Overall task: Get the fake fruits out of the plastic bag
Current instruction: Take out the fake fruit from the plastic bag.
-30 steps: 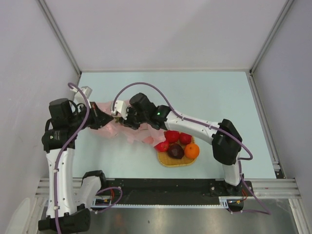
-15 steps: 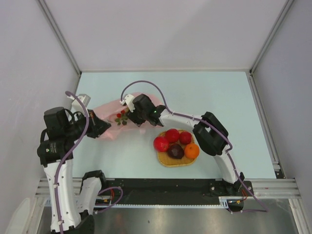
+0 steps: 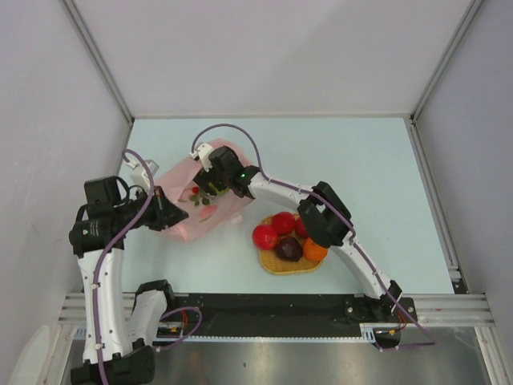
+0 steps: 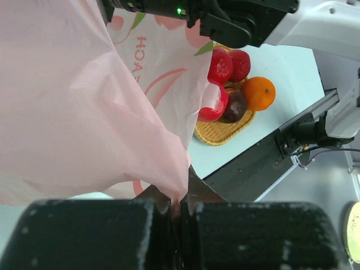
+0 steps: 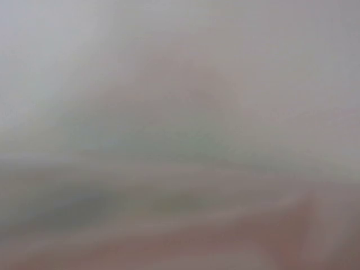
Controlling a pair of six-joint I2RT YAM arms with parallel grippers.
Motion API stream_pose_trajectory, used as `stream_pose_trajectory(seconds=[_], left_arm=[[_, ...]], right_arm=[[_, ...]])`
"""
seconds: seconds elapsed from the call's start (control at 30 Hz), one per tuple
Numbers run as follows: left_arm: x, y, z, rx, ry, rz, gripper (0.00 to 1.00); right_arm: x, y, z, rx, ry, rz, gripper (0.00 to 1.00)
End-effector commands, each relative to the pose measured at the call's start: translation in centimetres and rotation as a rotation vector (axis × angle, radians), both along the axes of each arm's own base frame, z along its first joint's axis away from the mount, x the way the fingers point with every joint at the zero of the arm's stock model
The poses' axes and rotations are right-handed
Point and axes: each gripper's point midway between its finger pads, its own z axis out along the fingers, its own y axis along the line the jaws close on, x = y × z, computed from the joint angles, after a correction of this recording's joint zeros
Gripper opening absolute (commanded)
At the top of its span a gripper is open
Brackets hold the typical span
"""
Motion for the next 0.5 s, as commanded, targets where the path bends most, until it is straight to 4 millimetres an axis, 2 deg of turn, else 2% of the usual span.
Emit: stream_pose_trajectory(seconds=[0.0,0.13,0.23,0.27,0.3,0.37,0.4,0.47], left_arm=[[0.6,0.1,0.4,0.010,-0.029,-0.024,0.00],[0.3,0.4,0.4,0.034,-0.040,-0.018,0.00],[0.3,0.4,0.2,0.029,-0.045,-0.005,0.00],[0.3,0.3,-0.1,0.022,-0.038,0.000,0.00],[0.6,0.4,-0.1,0.024,-0.051,0.006,0.00],[0.9,0.4,-0.5,0.008,-0.039,0.021,0.00],[1.3,0.5,-0.4,0.010,-0.058,0.030,0.00],[1.4,0.3,-1.2,-0.020,-0.036,0.041,0.00]], right_arm=[[2.9,0.2,-0.4,0.027,-0.021,-0.058,0.92],[3.4,0.3,-0.7,0.017,-0.040,-0.044,0.83],[2.5,0.4,-0.5,0.008,-0.040,-0.002,0.74],[2.1,0.6,-0.5,0.008,-0.033,0.023,0.68],[1.4,0.9,0.6,0.011,-0.043,0.051,0.65],[-0.2,1.1,1.2,0.018,-0.016,0.116,0.56],[-1.0,1.4,3.5,0.044,-0.033,0.142,0.54],[-3.1,1.5,4.4,0.049,-0.010,0.199,0.50]])
